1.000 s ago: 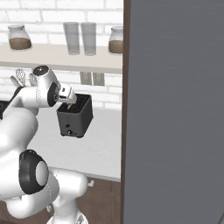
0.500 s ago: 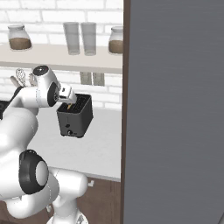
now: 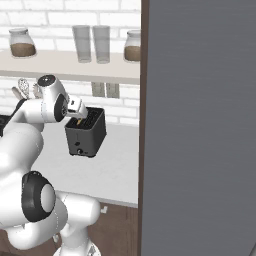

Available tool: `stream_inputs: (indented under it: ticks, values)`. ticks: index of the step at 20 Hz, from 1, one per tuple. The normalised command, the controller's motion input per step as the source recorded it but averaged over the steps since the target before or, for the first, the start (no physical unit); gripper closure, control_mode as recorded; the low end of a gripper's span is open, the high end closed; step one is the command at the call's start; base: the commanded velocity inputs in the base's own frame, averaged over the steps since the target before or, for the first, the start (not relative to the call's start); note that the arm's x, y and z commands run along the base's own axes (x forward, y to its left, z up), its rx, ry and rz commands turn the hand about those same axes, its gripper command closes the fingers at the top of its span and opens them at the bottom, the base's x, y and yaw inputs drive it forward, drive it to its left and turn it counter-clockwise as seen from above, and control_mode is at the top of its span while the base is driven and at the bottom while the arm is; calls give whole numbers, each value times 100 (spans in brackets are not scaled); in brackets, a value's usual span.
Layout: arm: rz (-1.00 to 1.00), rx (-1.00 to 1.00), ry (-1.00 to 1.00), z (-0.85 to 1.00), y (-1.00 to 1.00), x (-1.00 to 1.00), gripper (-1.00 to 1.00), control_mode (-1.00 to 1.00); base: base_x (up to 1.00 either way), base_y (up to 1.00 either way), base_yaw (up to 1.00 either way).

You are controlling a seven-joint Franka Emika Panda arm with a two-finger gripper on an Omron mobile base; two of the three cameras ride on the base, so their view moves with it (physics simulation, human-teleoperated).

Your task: Start the toaster. Once the lever pops up, take the bread to the plate on the dining counter.

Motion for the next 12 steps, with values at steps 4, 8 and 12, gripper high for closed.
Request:
stream_inputs:
  ticks: [4, 8, 12]
  values:
    - [0, 0, 0, 0, 0, 0, -100, -100, 0, 0, 0]
    - [0, 0, 0, 0, 0, 0, -100, -100, 0, 0, 0]
    - [0, 0, 0, 0, 0, 0, -100, -100, 0, 0, 0]
